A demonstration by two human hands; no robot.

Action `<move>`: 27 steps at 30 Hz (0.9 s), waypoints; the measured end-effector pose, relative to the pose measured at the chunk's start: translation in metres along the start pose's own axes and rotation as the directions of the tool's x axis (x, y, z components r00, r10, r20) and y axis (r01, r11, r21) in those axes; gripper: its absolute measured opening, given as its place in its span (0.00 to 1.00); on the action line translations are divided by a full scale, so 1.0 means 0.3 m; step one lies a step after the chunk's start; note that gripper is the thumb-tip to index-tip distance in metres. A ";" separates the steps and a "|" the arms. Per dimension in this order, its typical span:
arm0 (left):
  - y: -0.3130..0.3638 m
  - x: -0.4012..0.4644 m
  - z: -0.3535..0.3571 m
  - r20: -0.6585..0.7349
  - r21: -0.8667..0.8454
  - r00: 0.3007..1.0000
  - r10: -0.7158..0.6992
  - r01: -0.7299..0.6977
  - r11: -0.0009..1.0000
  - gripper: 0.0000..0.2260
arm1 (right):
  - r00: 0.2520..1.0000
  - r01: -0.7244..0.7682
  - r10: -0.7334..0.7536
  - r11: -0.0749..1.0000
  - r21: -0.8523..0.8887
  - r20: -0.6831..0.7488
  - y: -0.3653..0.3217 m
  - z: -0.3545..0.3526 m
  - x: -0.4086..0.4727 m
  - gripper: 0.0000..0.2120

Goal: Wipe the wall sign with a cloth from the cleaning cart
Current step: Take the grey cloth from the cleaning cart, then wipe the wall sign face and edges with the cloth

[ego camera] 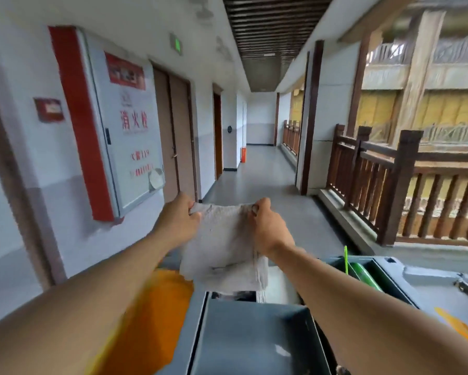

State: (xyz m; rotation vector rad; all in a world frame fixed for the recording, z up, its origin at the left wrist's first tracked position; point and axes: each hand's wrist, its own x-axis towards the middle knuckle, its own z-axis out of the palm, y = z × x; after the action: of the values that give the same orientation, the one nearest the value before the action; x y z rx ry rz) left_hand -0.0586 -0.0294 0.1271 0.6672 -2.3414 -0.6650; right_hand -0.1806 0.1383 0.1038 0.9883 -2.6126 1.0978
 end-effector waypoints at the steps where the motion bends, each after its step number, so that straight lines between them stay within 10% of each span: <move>1: 0.016 0.004 -0.053 -0.024 0.009 1.000 -0.003 0.003 1.000 0.11 | 0.999 0.036 -0.035 0.999 0.020 -0.009 -0.040 -0.020 0.008 0.02; 9: 0.255 -0.064 -0.598 -0.382 0.087 0.924 0.026 0.007 0.996 0.06 | 0.917 0.397 -0.372 0.871 0.289 -0.141 -0.481 -0.267 0.080 0.02; 27: 0.390 -0.744 -1.571 -0.770 0.257 0.637 -0.035 0.359 0.897 0.04 | 0.700 0.580 -0.692 0.408 0.705 -0.176 -1.462 -0.369 -0.393 0.22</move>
State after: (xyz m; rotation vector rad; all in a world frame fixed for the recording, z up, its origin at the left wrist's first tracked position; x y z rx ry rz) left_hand 0.3736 0.0545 0.4300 1.1439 -1.5987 0.0532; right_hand 0.1703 0.0478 0.3989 2.0595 -1.4508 1.8534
